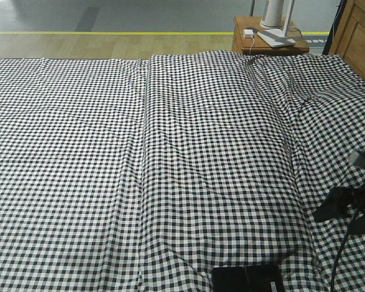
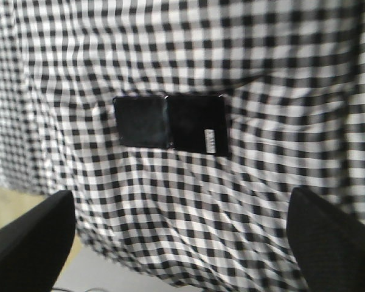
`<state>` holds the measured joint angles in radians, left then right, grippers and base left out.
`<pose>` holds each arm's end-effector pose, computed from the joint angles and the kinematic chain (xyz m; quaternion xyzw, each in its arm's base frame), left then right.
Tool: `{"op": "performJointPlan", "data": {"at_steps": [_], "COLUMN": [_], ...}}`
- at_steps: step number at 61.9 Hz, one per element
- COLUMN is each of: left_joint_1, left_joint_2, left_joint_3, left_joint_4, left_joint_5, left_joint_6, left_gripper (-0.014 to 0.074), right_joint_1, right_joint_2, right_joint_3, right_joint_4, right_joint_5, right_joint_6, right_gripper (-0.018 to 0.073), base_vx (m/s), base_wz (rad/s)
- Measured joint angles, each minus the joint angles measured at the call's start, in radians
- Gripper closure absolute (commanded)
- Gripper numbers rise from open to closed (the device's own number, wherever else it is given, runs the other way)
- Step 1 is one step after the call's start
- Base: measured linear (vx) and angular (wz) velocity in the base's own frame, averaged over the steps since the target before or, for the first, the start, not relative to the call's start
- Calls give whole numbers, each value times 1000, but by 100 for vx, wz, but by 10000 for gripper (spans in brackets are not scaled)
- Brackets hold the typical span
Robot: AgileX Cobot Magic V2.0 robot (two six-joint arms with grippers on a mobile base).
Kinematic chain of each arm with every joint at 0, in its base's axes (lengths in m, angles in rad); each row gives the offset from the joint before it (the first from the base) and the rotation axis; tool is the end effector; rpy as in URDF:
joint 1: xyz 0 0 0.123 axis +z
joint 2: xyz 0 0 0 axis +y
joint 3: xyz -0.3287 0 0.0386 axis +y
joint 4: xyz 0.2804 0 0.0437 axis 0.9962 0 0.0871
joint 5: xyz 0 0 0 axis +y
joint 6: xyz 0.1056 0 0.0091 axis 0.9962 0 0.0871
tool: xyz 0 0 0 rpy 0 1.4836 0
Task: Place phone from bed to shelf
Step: 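Lower the right gripper toward the black phone near the bed edge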
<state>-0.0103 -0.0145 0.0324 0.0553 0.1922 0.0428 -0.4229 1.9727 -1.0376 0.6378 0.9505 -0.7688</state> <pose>0.0571 0.0005 0.1824 0.0367 0.7482 0.0327 0.6616 0.3443 -0.0986 0.1187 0.0445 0.9655 0.2532 0.0414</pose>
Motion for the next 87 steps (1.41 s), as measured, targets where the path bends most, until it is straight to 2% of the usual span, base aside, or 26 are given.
{"op": "performJointPlan", "data": {"at_steps": [23, 33, 42, 56, 87], "left_joint_1": [0, 0, 0, 0, 0], "left_joint_2": [0, 0, 0, 0, 0], "left_joint_3": [0, 0, 0, 0, 0], "left_joint_4": [0, 0, 0, 0, 0], "left_joint_5": [0, 0, 0, 0, 0], "left_joint_6": [0, 0, 0, 0, 0], "left_gripper": [596, 596, 596, 596, 596], "right_joint_1": [0, 0, 0, 0, 0], "right_joint_2": [324, 462, 570, 695, 806], "right_joint_3": [-7, -22, -82, -202, -297], "right_joint_4": [273, 360, 388, 397, 386], "right_joint_5": [-34, -40, -22, 89, 123], "right_joint_6": [-355, -462, -482, -484, -489], "right_gripper": [-79, -76, -74, -66, -49], "base_vx": [0, 0, 0, 0, 0], "base_wz": [0, 0, 0, 0, 0]}}
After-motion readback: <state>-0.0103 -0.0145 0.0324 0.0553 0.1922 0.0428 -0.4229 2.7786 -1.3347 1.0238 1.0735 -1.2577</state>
